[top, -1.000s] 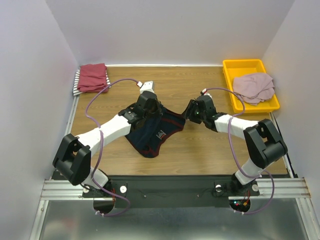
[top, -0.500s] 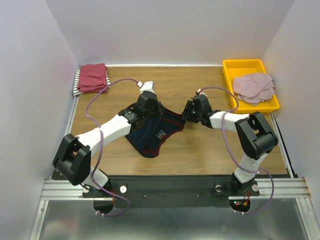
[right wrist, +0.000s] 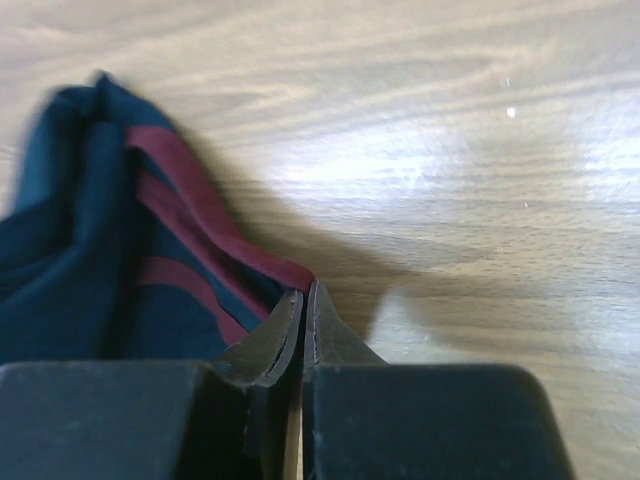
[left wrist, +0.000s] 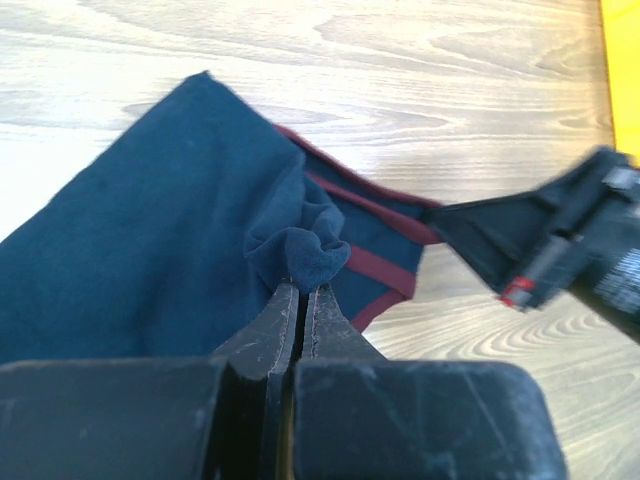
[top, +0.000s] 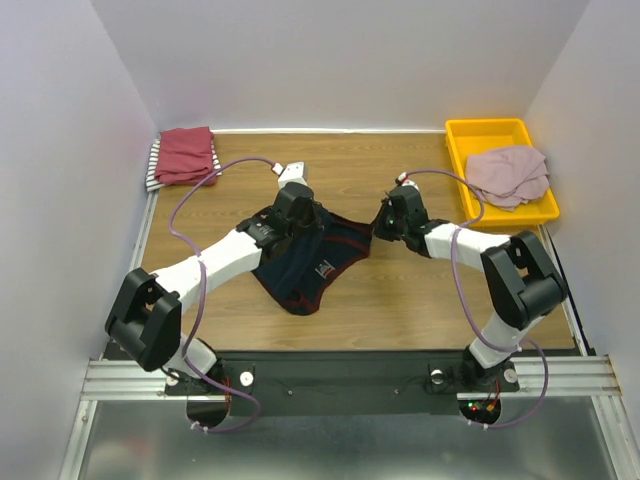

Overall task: Fold and stack the tank tops
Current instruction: Fold the tank top, then neatly place the folded tank top to the corner

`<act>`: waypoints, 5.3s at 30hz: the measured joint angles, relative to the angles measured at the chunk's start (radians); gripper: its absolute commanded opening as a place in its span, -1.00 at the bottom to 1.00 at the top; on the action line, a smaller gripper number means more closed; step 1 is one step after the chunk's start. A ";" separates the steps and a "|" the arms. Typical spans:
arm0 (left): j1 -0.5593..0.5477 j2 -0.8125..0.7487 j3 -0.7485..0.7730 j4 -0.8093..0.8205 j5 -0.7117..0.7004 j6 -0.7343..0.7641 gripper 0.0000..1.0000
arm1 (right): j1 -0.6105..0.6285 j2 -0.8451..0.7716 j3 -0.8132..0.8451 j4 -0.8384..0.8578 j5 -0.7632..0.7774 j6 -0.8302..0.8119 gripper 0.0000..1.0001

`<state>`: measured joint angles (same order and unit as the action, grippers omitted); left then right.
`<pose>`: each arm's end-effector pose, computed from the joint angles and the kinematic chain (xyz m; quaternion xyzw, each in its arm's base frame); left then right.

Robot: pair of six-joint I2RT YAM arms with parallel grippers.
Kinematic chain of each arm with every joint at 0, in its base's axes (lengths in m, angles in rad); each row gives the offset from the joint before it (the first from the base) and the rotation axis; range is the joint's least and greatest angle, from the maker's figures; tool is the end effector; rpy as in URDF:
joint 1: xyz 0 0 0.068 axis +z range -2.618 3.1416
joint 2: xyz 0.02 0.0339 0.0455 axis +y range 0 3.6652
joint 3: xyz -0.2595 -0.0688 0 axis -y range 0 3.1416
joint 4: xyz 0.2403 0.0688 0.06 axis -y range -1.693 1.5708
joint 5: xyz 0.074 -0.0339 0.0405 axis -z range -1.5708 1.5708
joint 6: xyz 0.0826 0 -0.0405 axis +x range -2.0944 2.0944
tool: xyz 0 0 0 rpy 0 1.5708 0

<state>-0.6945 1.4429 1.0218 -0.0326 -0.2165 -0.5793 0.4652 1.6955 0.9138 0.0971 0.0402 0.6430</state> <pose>0.2955 -0.2230 0.2596 -0.0086 0.8450 -0.2397 0.4780 0.3468 0.1704 0.1453 0.0888 0.8989 0.2101 0.3741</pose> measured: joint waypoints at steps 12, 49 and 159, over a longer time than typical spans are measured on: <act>0.001 -0.067 0.000 -0.039 -0.068 -0.033 -1.00 | 0.103 -0.078 -0.056 -0.005 0.071 -0.017 -0.99; -0.146 0.201 0.037 0.073 0.185 0.066 0.20 | 0.230 -0.224 -0.342 0.105 0.278 0.056 -0.03; 0.397 0.597 0.303 -0.001 0.682 0.304 -0.41 | 0.372 0.006 0.087 -0.449 0.175 0.038 -0.63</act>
<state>-0.2974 2.0399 1.3247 -0.0338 0.4656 -0.2756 0.8368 1.7020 1.0012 -0.3519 0.2153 0.6811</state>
